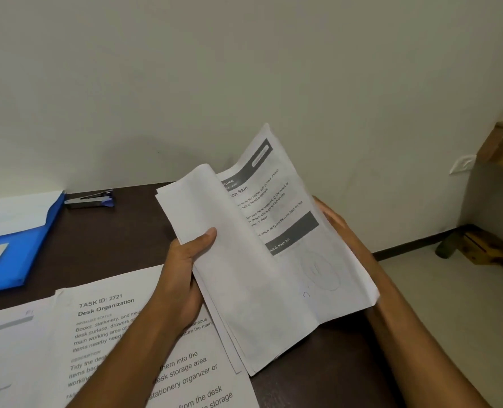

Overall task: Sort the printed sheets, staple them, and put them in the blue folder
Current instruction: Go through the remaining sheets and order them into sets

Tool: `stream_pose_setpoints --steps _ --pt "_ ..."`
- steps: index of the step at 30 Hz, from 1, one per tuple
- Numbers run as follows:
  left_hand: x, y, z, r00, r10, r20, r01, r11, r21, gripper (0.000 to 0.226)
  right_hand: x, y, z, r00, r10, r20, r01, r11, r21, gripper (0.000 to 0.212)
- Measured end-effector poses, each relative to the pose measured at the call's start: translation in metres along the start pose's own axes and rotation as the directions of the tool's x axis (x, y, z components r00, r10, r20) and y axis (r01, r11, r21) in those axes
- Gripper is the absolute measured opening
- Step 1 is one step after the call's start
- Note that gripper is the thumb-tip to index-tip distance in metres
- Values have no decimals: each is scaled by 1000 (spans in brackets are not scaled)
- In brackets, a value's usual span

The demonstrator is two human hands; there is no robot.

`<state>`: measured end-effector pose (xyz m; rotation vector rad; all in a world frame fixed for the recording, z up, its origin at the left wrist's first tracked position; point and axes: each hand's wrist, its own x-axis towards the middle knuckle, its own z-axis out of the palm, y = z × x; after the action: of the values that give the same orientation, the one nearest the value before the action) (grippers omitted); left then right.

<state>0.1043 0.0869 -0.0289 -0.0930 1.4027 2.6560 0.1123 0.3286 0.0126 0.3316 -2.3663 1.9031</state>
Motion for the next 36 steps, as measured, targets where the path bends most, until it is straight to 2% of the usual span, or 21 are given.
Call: stream_pose_setpoints --steps 2,4,5,9,11,15,17,20,21,23,25,27,29,30,31,32,33,34,36 --pt "1 -1 -1 1000 1 10 -1 1000 14 35 0 3 14 997 -58 45 59 998 -31 61" --pt "3 -2 -1 1000 3 31 -4 999 41 35 -8 9 31 983 -85 165 87 996 -3 51" --pt "3 -3 0 999 5 37 -8 998 66 35 -9 10 37 978 -101 180 108 994 -30 45" --pt "2 -3 1 1000 6 -20 -4 992 127 29 -6 15 55 956 -156 250 219 943 -251 50" --pt "1 -2 1 999 -9 -44 13 995 100 39 -7 18 60 952 -164 258 250 904 -347 53" --pt "-2 1 5 1000 -31 2 31 997 72 61 -8 22 65 947 -168 272 280 847 -452 57" --pt "0 1 4 1000 -5 17 3 992 124 74 -4 23 61 963 -181 200 247 890 -382 53" --pt "1 5 3 999 18 38 -26 977 210 89 4 23 47 976 -218 5 215 959 -185 42" --pt "0 7 4 999 29 34 -36 971 234 90 6 23 40 981 -185 -61 179 980 -85 46" --pt "-2 11 5 998 60 31 -66 958 277 90 10 22 27 992 -48 -114 60 993 106 66" --pt "-5 16 7 996 87 36 -94 941 324 88 13 27 14 991 34 -131 -10 984 178 86" --pt "-9 22 11 993 110 47 -119 923 366 80 14 31 7 985 139 -99 -106 952 287 98" --pt "-12 27 17 984 172 47 -176 889 422 58 10 26 3 980 194 -37 -177 948 265 116" --pt "-12 28 18 973 222 63 -225 852 472 43 8 22 3 978 205 -39 -191 955 226 116" --pt "-12 31 19 960 265 93 -274 813 513 30 4 14 1 980 190 -66 -174 966 192 102" --pt "-12 34 20 950 286 123 -306 786 537 29 1 6 1 985 150 -89 -130 972 195 75" --pt "-14 38 22 944 297 147 -328 771 546 39 -3 -2 0 993 93 -77 -78 980 182 50" --pt "-17 42 24 932 319 173 -360 752 552 49 -6 -9 -2 997 39 -70 -29 989 148 37" --pt "-24 53 31 882 405 243 -469 691 550 65 -14 -17 -10 997 -13 -80 21 994 103 29"
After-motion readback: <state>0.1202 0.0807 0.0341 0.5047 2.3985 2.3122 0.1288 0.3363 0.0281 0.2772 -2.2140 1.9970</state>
